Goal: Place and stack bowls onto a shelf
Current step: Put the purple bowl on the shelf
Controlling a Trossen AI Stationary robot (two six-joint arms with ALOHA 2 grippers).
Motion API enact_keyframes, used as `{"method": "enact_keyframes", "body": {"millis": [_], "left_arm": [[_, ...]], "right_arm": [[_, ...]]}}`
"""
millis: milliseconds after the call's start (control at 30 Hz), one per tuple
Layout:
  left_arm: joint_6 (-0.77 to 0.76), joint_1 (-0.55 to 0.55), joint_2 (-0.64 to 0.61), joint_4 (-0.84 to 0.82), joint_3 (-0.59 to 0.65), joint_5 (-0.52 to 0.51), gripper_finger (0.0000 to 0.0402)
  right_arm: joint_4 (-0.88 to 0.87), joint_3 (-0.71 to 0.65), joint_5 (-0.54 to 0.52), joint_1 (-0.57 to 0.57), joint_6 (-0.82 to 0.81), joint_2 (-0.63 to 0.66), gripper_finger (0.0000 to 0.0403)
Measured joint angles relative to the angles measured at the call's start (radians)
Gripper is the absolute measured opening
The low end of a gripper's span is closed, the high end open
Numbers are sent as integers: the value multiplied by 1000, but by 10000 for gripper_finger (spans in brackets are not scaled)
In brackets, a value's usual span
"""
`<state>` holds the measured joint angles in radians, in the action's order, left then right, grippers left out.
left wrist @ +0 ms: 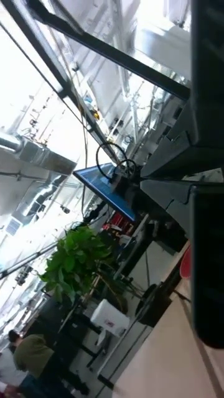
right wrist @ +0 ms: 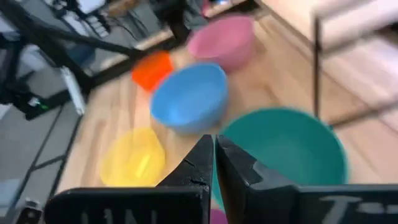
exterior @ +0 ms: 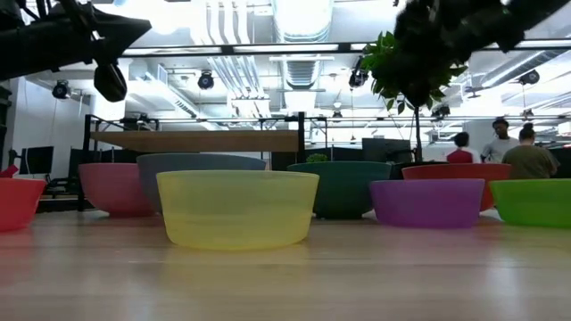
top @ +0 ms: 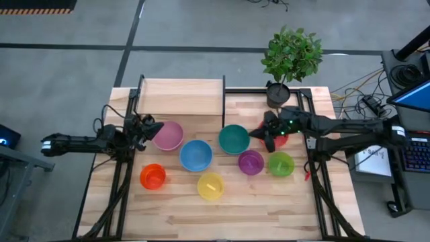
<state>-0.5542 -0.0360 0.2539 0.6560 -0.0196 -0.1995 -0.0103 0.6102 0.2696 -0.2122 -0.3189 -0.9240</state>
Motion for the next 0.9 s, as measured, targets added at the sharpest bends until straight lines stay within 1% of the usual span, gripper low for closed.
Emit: {"method": "enact_keyframes", "body": {"millis": [167, 233, 400, 533, 767, 900], "left_arm": [[-52, 0, 21, -8, 0, 5, 0], [-57, 0, 36, -18, 0, 4, 0], [-39, 0, 76, 13, 0, 1, 0], [17, 1, 82, 55, 0, 20, 0], [107, 1, 61, 66, 0, 37, 0], [127, 0, 61, 59, 0, 24, 0]], "right_arm": [[-31, 79, 0, 76, 23, -95, 9], [-12, 123, -1, 104, 13, -123, 9], [-126, 239, -2, 169, -22, -206, 9], [-344, 376, -10, 204, -48, -277, 9], [-868, 613, -86, 239, -164, -432, 9], [-1055, 694, -88, 243, -212, -512, 9]]}}
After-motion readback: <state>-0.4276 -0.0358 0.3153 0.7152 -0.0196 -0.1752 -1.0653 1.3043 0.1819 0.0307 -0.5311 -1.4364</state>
